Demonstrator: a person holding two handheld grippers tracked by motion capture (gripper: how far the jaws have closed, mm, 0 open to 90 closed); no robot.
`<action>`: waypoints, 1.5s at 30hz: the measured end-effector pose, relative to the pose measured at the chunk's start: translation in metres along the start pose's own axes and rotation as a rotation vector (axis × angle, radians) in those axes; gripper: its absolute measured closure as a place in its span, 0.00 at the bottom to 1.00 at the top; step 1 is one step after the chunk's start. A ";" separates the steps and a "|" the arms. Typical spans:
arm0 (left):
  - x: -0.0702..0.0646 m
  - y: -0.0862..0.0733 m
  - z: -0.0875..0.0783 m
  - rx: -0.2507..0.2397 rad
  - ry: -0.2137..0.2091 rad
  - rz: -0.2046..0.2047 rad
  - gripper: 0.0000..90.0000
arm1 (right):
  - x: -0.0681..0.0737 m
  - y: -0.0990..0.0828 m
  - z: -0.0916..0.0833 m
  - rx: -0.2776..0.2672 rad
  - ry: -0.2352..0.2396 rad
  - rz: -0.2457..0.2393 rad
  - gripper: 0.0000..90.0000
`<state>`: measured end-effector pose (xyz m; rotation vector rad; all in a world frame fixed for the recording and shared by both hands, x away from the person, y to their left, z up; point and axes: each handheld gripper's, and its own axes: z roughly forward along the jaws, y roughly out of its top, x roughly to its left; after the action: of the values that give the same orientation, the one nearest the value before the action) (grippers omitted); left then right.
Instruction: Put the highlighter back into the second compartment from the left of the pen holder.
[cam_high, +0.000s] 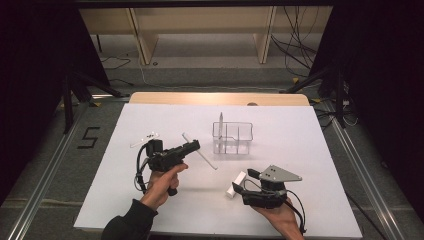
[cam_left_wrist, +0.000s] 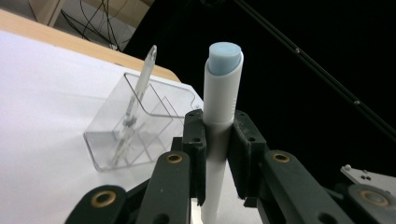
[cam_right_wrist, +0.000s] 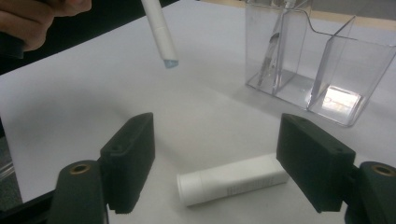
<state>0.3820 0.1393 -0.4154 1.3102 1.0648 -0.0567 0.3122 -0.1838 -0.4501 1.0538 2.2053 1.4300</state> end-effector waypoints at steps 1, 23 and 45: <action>0.000 0.002 0.001 -0.004 0.000 0.003 0.86 | -0.001 0.000 -0.001 -0.004 -0.002 0.006 0.30; -0.008 0.034 0.031 -0.020 0.027 0.077 0.86 | -0.009 -0.010 -0.020 -0.036 -0.015 0.012 0.24; -0.018 0.054 0.064 -0.053 0.052 0.130 0.86 | -0.009 -0.014 -0.026 -0.046 -0.015 0.014 0.21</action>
<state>0.4414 0.0974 -0.3712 1.3363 1.0157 0.1031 0.2973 -0.2107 -0.4524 1.0635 2.1484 1.4675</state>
